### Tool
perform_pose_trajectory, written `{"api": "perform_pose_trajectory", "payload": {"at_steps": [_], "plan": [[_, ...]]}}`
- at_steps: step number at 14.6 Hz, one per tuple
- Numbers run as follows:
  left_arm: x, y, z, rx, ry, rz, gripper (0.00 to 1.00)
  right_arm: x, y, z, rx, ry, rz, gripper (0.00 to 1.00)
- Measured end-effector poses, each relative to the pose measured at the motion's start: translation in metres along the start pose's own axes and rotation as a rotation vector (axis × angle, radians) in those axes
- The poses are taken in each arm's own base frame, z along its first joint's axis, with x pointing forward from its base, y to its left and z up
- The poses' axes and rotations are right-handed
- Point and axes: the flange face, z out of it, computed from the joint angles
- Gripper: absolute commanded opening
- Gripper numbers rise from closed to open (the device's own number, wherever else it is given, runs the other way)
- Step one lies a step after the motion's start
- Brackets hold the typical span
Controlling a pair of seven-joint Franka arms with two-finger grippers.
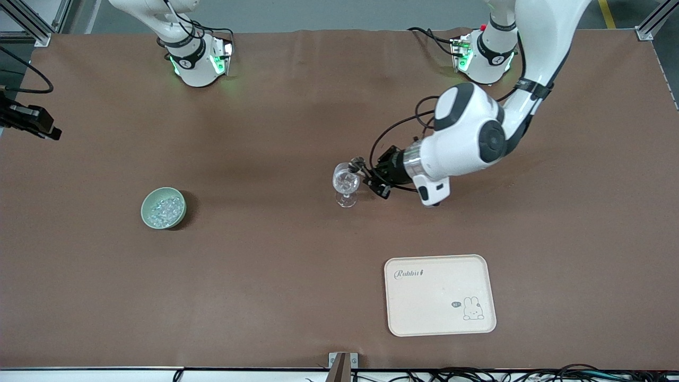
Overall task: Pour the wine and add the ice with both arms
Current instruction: 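Drop the ice into the glass with the right gripper while the left gripper withdraws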
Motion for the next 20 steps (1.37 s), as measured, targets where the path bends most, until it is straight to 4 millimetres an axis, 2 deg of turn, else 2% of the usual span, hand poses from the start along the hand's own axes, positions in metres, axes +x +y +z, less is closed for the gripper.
{"api": "perform_pose_trajectory", "payload": {"at_steps": [2, 4, 6, 8, 10, 12, 15, 18, 20], "plan": [[0.027, 0.001, -0.027, -0.021, -0.074, -0.025, 0.01, -0.002, -0.023, 0.001, -0.001, 0.0, -0.002, 0.0], [0.064, 0.0, -0.056, -0.067, -0.132, -0.085, 0.01, -0.009, -0.069, 0.002, -0.001, 0.007, 0.039, 0.0], [0.104, 0.003, -0.085, -0.142, -0.184, -0.168, 0.01, -0.022, -0.13, 0.007, -0.003, 0.013, 0.071, 0.0], [0.145, 0.006, -0.11, -0.231, -0.251, -0.23, 0.01, -0.038, -0.202, 0.022, -0.003, 0.015, 0.099, 0.0], [0.187, 0.008, -0.12, -0.313, -0.317, -0.269, 0.01, -0.059, -0.272, 0.045, 0.008, 0.007, 0.13, 0.0], [0.229, 0.011, -0.116, -0.374, -0.363, -0.309, 0.01, -0.077, -0.331, 0.072, 0.028, -0.002, 0.16, 0.0], [0.283, 0.021, -0.088, -0.447, -0.456, -0.405, 0.02, -0.095, -0.401, 0.117, 0.046, 0.013, 0.195, 0.0], [0.311, 0.042, -0.058, -0.54, -0.466, -0.487, 0.02, -0.1, -0.458, 0.16, 0.061, 0.021, 0.236, 0.0], [0.326, 0.058, -0.042, -0.559, -0.459, -0.496, 0.04, -0.093, -0.483, 0.182, 0.073, 0.029, 0.267, 0.0]]}}
